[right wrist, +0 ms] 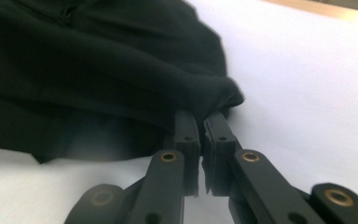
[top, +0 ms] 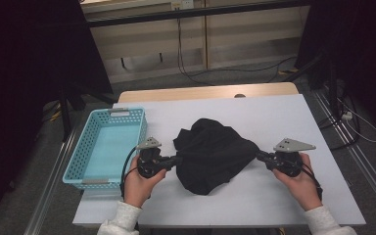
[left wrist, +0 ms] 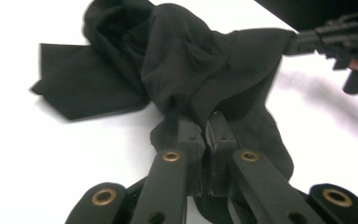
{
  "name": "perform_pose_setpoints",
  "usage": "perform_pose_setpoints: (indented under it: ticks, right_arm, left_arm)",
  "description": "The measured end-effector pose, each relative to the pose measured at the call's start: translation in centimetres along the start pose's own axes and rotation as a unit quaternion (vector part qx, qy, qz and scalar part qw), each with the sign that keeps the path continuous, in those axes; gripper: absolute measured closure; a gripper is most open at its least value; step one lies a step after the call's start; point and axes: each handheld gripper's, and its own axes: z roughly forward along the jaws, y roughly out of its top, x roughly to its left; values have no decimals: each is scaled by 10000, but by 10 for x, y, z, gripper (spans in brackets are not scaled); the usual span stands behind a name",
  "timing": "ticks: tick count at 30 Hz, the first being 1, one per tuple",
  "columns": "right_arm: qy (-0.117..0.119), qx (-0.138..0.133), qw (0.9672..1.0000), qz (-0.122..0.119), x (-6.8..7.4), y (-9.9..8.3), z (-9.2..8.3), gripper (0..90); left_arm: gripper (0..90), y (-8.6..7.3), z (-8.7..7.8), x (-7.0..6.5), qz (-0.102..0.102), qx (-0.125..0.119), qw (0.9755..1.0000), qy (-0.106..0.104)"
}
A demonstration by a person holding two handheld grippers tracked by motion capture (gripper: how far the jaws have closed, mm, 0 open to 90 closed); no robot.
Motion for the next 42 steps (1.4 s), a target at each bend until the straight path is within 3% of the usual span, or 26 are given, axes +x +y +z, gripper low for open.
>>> perform_pose_setpoints:
  ticks: [5, 6, 9, 12, 17, 21, 23, 29, 32, 38, 39, 40, 42]
  right_arm:
    - [-13, 38, 10000, 47, 4, 1, 1, 742]
    - [87, 16, 9998, 199, 4, 0, 0, 655]
    - [34, -8, 9999, 133, 5, 0, -1, 576]
    - [36, -49, 10000, 51, 7, 1, 0, 505]
    - [303, -190, 9993, -104, 13, 5, -1, 488]
    - [549, -16, 9979, -329, 23, 4, 7, 461]
    - [804, 93, 9953, -536, 33, 3, 13, 419]
    - [1045, 22, 9912, -809, 52, 9, 21, 397]
    - [1233, 145, 9880, -922, 61, 8, 27, 421]
    - [1424, 278, 9833, -1102, 71, 9, 38, 430]
    - [1411, 381, 9822, -1177, 73, 8, 40, 438]
    - [1257, 574, 9817, -1312, 74, 6, 44, 457]
    - [1189, 653, 9822, -1303, 72, 4, 48, 478]
  left_arm:
    - [869, -2, -1, 5, 8, 32, 9998, 198]
    - [868, -2, -2, 5, -48, 24, 9998, 212]
    - [867, -5, 2, 6, -181, 132, 9996, 167]
    - [864, -8, 9, 4, -119, 235, 9995, 160]
    - [861, -10, 14, 0, -78, 285, 9995, 123]
    - [859, -11, 16, -1, -66, 291, 9995, 127]
    - [854, -11, 17, -2, -70, 272, 9996, 105]
    - [854, -12, 20, -3, -54, 287, 9995, 76]
    - [854, -13, 19, -3, -97, 294, 9995, 83]
    - [853, -12, 18, -3, -95, 265, 9996, 91]
    - [854, -12, 18, -3, -81, 275, 9996, 81]
    - [852, -12, 18, -3, -62, 275, 9996, 85]
    - [846, -12, 17, -3, -65, 255, 9996, 73]
